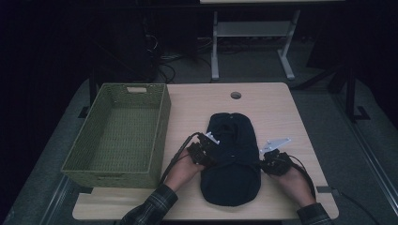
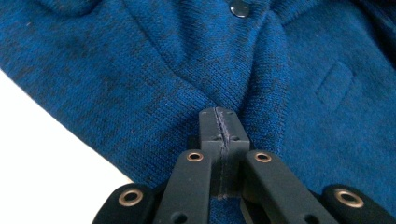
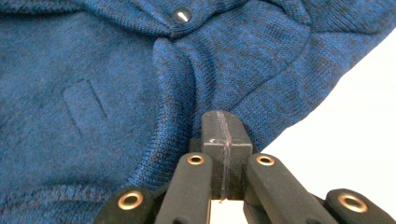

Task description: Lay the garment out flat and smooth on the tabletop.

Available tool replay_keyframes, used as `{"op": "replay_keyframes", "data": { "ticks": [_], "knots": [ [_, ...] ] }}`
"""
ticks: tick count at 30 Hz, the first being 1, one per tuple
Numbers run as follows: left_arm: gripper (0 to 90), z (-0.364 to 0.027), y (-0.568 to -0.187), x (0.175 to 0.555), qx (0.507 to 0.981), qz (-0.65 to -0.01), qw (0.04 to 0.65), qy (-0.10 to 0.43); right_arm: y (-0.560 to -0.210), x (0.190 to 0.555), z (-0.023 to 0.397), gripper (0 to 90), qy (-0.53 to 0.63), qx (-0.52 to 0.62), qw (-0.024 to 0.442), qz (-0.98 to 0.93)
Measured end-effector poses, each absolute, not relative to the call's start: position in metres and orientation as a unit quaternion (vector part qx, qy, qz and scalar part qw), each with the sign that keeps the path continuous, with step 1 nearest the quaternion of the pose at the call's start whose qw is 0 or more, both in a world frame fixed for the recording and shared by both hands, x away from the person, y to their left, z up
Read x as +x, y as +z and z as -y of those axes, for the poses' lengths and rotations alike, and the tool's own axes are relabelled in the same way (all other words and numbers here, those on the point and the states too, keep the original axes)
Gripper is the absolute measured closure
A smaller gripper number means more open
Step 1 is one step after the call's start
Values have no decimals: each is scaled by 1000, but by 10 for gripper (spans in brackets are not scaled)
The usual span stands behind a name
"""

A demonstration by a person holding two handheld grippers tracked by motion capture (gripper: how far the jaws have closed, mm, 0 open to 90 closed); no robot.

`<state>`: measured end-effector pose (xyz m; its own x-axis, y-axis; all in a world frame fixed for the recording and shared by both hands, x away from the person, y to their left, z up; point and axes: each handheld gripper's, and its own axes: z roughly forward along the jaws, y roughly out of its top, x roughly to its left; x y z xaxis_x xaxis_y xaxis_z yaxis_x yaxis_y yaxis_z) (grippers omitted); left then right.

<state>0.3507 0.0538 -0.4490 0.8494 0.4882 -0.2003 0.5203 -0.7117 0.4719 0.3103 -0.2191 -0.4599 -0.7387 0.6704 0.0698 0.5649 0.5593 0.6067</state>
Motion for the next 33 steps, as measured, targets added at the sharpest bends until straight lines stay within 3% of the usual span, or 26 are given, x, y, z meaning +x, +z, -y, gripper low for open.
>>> {"op": "replay_keyframes", "data": {
  "ticks": [9,13,23,33],
  "knots": [
    [900,-54,-442,345,926,-264,270,-31,-455,302,223,897,317,343,84,-880],
    [900,-59,-435,356,920,-274,279,-13,-437,322,233,898,341,367,117,-858],
    [900,-64,-437,403,899,-322,296,17,-449,375,232,898,359,400,120,-835],
    [900,-65,-452,415,899,-333,286,16,-466,383,221,900,334,400,118,-845]
  ]
}}
